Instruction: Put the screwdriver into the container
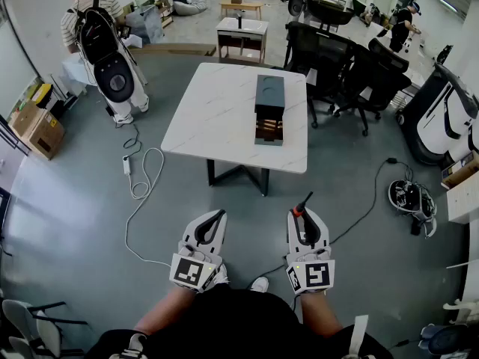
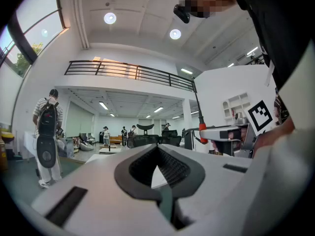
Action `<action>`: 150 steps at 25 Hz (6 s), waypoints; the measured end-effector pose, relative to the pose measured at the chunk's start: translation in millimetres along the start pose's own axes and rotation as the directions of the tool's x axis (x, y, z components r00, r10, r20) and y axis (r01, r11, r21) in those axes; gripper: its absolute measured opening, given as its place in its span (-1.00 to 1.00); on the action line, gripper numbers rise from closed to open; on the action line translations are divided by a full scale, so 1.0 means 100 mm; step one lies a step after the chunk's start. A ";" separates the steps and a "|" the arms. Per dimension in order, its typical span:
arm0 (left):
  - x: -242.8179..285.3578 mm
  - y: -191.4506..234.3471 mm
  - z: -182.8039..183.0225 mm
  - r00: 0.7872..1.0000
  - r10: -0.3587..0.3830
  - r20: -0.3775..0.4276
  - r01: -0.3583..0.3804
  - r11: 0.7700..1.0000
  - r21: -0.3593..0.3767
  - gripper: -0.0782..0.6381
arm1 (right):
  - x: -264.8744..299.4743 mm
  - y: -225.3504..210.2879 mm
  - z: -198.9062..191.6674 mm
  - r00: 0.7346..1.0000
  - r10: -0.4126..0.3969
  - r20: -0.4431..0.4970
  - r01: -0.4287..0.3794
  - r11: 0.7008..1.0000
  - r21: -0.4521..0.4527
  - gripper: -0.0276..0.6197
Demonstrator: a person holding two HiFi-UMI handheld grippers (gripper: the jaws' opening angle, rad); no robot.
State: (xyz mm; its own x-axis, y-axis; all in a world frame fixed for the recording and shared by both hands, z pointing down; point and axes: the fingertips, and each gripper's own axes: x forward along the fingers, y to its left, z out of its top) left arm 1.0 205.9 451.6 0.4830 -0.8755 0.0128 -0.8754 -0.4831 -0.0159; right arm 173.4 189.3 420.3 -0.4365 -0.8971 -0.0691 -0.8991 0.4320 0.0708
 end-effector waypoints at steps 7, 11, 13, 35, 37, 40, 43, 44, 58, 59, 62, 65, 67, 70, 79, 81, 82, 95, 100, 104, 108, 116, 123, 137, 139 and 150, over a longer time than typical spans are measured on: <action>-0.06 0.11 0.02 1.000 0.008 0.002 -0.008 1.000 0.000 -0.76 | 0.02 0.14 -0.02 1.000 0.007 -0.003 -0.007 1.000 -0.005 -0.58; -0.09 0.19 0.04 1.000 0.007 -0.010 -0.007 1.000 -0.004 -0.76 | 0.09 0.21 0.01 1.000 0.004 0.001 -0.004 1.000 0.000 -0.58; -0.12 0.25 0.01 1.000 0.008 -0.017 -0.008 1.000 -0.014 -0.76 | 0.14 0.24 0.00 1.000 -0.002 0.004 0.002 1.000 0.024 -0.58; -0.03 0.97 -0.23 0.997 -0.078 -0.025 0.077 0.996 -0.042 -0.76 | 0.74 0.43 -0.25 0.993 -0.075 -0.092 0.084 0.992 0.096 -0.58; 0.08 0.99 -0.23 0.997 -0.075 -0.028 0.074 0.997 -0.038 -0.76 | 0.82 0.36 -0.31 0.993 -0.071 -0.097 0.081 0.991 0.107 -0.58; 0.27 1.00 -0.25 0.997 -0.074 -0.024 0.074 0.997 -0.029 -0.76 | 0.95 0.22 -0.37 0.993 -0.064 -0.101 0.074 0.993 0.096 -0.58; 0.52 1.00 -0.23 0.998 -0.061 -0.032 0.060 0.998 -0.022 -0.76 | 1.10 0.03 -0.38 0.994 -0.049 -0.095 0.057 0.994 0.092 -0.58; 0.62 1.00 -0.22 0.998 -0.056 -0.036 0.056 0.998 -0.018 -0.76 | 1.16 -0.04 -0.38 0.995 -0.043 -0.092 0.052 0.994 0.095 -0.58; 1.59 0.99 -0.12 1.000 -0.007 -0.028 0.007 1.000 -0.005 -0.76 | 1.78 -0.83 -0.46 0.997 0.037 -0.067 -0.031 0.996 0.083 -0.58; 1.63 1.01 -0.13 1.000 0.001 -0.029 -0.001 1.000 -0.007 -0.76 | 1.81 -0.87 -0.48 0.997 0.041 -0.067 -0.036 0.996 0.085 -0.58; 1.73 1.09 -0.11 0.999 0.033 -0.025 -0.033 0.999 -0.005 -0.76 | 1.89 -0.95 -0.49 0.996 0.058 -0.061 -0.053 0.995 0.088 -0.58; 1.87 1.18 -0.10 0.998 0.061 -0.033 -0.061 0.998 0.004 -0.76 | 2.00 -1.05 -0.50 0.997 0.064 -0.053 -0.058 0.993 0.098 -0.58; 1.96 1.23 -0.10 0.997 0.070 -0.034 -0.070 0.998 0.004 -0.76 | 2.07 -1.12 -0.51 0.997 0.064 -0.047 -0.058 0.993 0.105 -0.58; 2.08 1.34 -0.10 0.996 0.086 -0.031 -0.087 0.996 -0.005 -0.76 | 2.22 -1.17 -0.52 0.997 0.066 -0.042 -0.062 0.993 0.099 -0.58; 2.56 1.87 -0.14 0.997 0.075 -0.002 -0.075 0.997 -0.029 -0.76 | 2.78 -1.20 -0.61 0.996 0.063 -0.057 -0.056 0.993 0.108 -0.58; 2.69 2.02 -0.16 0.998 0.066 -0.003 -0.066 0.998 -0.024 -0.76 | 2.92 -1.23 -0.67 0.996 0.049 -0.074 -0.042 0.995 0.096 -0.58; 2.76 2.09 -0.17 0.998 0.061 -0.003 -0.061 0.998 -0.022 -0.76 | 3.00 -1.25 -0.70 0.996 0.042 -0.082 -0.034 0.995 0.093 -0.58; 3.54 2.92 -0.32 0.998 -0.061 -0.015 0.061 0.997 -0.041 -0.76 | 3.93 -1.30 -1.09 0.973 -0.072 -0.218 0.086 0.995 0.056 -0.58; 3.70 3.06 -0.36 0.991 -0.130 -0.023 0.129 0.991 -0.035 -0.76 | 4.07 -1.34 -1.37 0.947 -0.116 -0.299 0.144 0.987 0.075 -0.58; 3.76 3.13 -0.44 0.987 -0.152 -0.041 0.150 0.988 -0.047 -0.76 | 4.07 -1.40 -1.63 0.920 -0.131 -0.369 0.176 0.980 0.093 -0.58; 3.84 3.14 -0.49 0.988 -0.143 -0.057 0.140 0.989 -0.055 -0.76 | 4.11 -1.43 -1.82 0.909 -0.107 -0.403 0.170 0.977 0.126 -0.58; 3.88 3.14 -0.63 0.989 -0.113 -0.100 0.107 0.992 -0.065 -0.76 | 4.26 -1.44 -2.32 0.834 -0.024 -0.551 0.149 0.972 0.184 -0.58; 3.87 3.11 -0.81 0.987 -0.120 -0.110 0.107 0.988 -0.114 -0.76 | 4.17 -1.34 -2.96 0.678 0.044 -0.734 0.236 0.932 0.275 -0.58; 3.82 3.19 -0.92 0.985 -0.123 -0.120 0.108 0.986 -0.125 -0.76 | 4.00 -1.33 -3.62 0.371 0.183 -0.910 0.309 0.900 0.307 -0.58; 3.82 3.19 -0.92 0.985 -0.130 -0.115 0.115 0.985 -0.128 -0.76 | 4.01 -1.34 -3.67 0.348 0.185 -0.919 0.313 0.901 0.299 -0.58; 3.80 3.19 -0.93 0.985 -0.134 -0.106 0.119 0.984 -0.130 -0.76 | 4.10 -1.27 -3.74 0.282 0.251 -0.926 0.320 0.885 0.338 -0.58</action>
State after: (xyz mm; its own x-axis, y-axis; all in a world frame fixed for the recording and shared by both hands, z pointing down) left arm -96.5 -280.1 544.1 0.5907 -0.7977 0.1211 -0.8066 -0.5797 0.1159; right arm 121.4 -268.5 755.3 -0.3178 -0.2304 0.9197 -0.9469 0.1272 -0.2953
